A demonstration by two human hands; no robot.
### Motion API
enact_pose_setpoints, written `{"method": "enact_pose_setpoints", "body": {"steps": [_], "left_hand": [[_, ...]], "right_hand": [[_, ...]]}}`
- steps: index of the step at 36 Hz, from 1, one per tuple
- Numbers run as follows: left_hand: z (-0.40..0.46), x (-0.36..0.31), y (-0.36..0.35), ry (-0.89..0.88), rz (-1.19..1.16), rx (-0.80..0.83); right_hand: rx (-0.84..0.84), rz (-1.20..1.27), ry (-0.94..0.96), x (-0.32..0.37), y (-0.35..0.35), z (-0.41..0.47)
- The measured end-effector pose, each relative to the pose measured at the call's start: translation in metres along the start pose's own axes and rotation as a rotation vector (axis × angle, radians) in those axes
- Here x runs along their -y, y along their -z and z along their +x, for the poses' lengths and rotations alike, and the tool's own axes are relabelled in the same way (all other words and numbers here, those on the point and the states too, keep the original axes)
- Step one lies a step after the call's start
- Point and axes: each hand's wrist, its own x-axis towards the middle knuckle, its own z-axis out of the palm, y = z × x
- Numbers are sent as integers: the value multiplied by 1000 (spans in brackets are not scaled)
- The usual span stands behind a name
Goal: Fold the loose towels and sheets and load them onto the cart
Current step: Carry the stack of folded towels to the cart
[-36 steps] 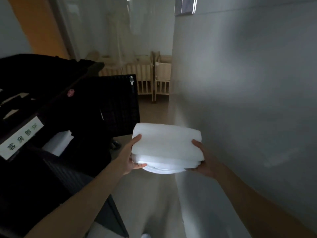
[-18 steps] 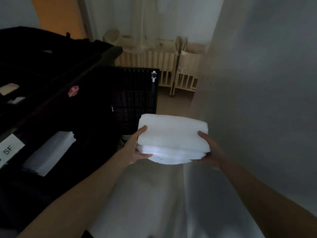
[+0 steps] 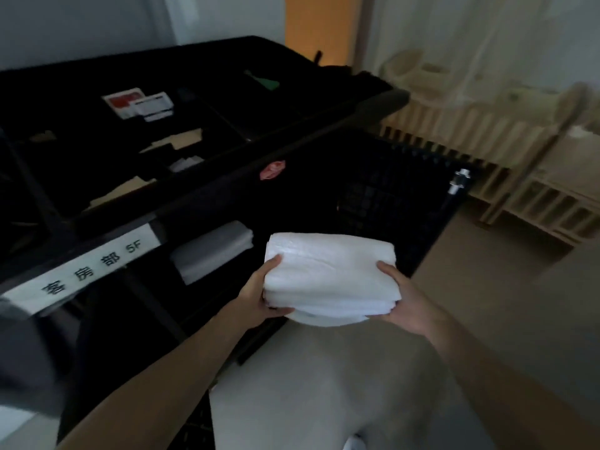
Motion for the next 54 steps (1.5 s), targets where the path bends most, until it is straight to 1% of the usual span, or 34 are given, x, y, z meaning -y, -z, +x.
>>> {"method": "enact_pose_setpoints", "body": {"steps": [2,6,8,12,17,20,24,27,35,41,46,50,54], "left_hand": [[1,-7,5,-13,-51,-68],[-1,-15,17,-76,-168,-191],[-8,-13,22,-105,-235,-259],[-20,0,37,-113,-354,-387],[-18,8,63,-115,-454,-495],[-10,10,79,-120,-479,-515],[10,6,102,-128,-501,-482],[28,0,116,-152,-533,-489],[57,-6,134,-193,-599,-480],[73,-11,143,-278,-642,-478],[83,-12,139,-346,-657,-523],[85,-18,138,-455,-617,-472],[82,-26,131,-563,-558,-508]], "right_hand": [[36,-24,-37,15,-12,22],[220,-153,-62,39,-40,64],[272,-210,-99,47,-57,79],[387,-299,-198,43,-89,98],[448,-414,-270,29,-123,124],[461,-430,-301,23,-139,137],[463,-450,-305,22,-157,156],[462,-444,-301,24,-167,174],[603,-398,-356,36,-182,217],[653,-424,-354,40,-193,253],[651,-468,-306,45,-203,269],[667,-447,-257,56,-210,276],[699,-449,-206,67,-225,280]]}}
